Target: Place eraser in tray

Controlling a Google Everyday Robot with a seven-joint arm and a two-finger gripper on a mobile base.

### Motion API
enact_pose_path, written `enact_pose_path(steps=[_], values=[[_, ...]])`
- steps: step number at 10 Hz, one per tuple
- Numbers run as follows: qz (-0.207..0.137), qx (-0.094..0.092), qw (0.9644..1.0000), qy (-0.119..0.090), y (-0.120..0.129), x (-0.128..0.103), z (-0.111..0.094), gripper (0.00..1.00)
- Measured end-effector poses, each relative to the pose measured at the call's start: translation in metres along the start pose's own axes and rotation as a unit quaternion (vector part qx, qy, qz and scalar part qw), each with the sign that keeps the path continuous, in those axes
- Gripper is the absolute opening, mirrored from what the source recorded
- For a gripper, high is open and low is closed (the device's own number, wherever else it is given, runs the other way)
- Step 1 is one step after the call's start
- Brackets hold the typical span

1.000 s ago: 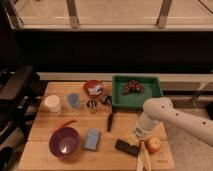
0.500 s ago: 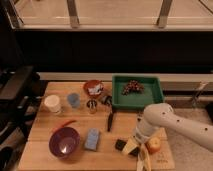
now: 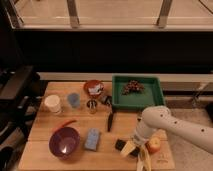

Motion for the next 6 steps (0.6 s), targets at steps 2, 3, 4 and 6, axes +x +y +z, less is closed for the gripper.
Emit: enact_pose_path(steps=[2, 3, 4, 6], values=[[-0.001, 0.000, 1.0000, 0.000, -0.0003, 0.0000, -0.0043, 0.57], [-0.002, -0.001, 1.0000, 0.003, 0.0008, 0.0007, -0.0033, 0.48], [-0.002, -0.001, 1.0000, 0.002, 0.0007, 0.0001, -0.0036, 0.38], [0.003, -0.011, 0.9999, 0.005, 0.0021, 0.0001, 0.0047, 0.16]])
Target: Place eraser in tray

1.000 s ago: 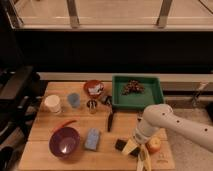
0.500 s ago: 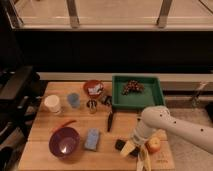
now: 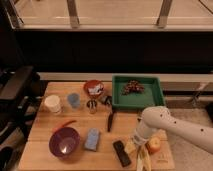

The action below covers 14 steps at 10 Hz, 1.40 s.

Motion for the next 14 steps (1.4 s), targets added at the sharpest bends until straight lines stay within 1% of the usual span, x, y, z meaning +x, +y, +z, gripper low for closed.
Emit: enact_pose_path(steps=[1, 2, 3, 5, 6, 7, 8, 9, 10, 11, 12, 14], values=[[0.001, 0.001, 1.0000, -0.001, -0.001, 0.000, 0.000, 0.06], [0.002, 0.001, 1.0000, -0.001, -0.002, 0.001, -0.001, 0.01], [0.000, 0.005, 1.0000, -0.001, -0.004, 0.001, -0.001, 0.00], [0.000, 0.004, 1.0000, 0.001, -0.002, 0.001, -0.003, 0.00], [-0.001, 0.011, 0.9999, -0.002, -0.002, -0.001, -0.009, 0.00], [0.000, 0.025, 0.9996, -0.010, -0.003, -0.003, -0.021, 0.00], [-0.001, 0.040, 0.9991, -0.016, -0.001, -0.007, -0.035, 0.00], [-0.002, 0.061, 0.9978, -0.023, 0.001, -0.014, -0.056, 0.00], [-0.004, 0.076, 0.9967, -0.028, 0.003, -0.019, -0.069, 0.04], [-0.006, 0.091, 0.9953, -0.032, 0.005, -0.024, -0.083, 0.13], [-0.011, 0.095, 0.9949, -0.033, 0.010, -0.027, -0.089, 0.25], [-0.024, 0.097, 0.9945, -0.034, 0.018, -0.030, -0.084, 0.43]])
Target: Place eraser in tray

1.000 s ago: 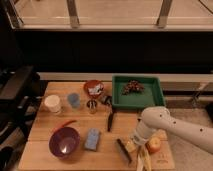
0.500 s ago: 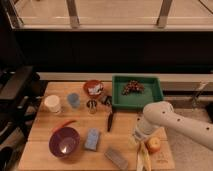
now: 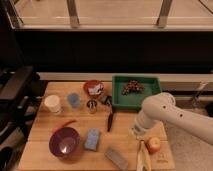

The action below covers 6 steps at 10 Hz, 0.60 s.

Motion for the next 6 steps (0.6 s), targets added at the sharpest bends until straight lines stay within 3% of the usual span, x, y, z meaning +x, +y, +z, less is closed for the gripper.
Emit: enact_pose_path(steps=[1, 6], values=[[-0.008, -0.003, 1.0000, -0.003, 0.0039, -0.0016, 0.0046, 0.49], [-0.009, -0.002, 1.0000, -0.004, 0.0037, -0.0017, 0.0044, 0.50]])
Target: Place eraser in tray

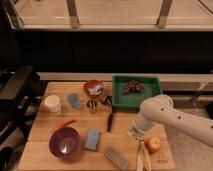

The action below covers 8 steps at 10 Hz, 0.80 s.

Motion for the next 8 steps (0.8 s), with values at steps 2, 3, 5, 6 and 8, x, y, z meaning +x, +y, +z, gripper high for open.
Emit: enact_pose_path(steps=[2, 3, 5, 6, 8], values=[[-0.011, 0.008, 0.9999, -0.002, 0.004, 0.001, 0.004, 0.50], [-0.026, 0.014, 0.9996, -0.004, 0.012, 0.003, 0.011, 0.50], [-0.057, 0.021, 0.9981, -0.011, 0.040, 0.012, 0.033, 0.50], [-0.068, 0.023, 0.9973, -0.012, 0.054, 0.019, 0.045, 0.50], [-0.080, 0.018, 0.9966, -0.011, 0.069, 0.026, 0.066, 0.50]])
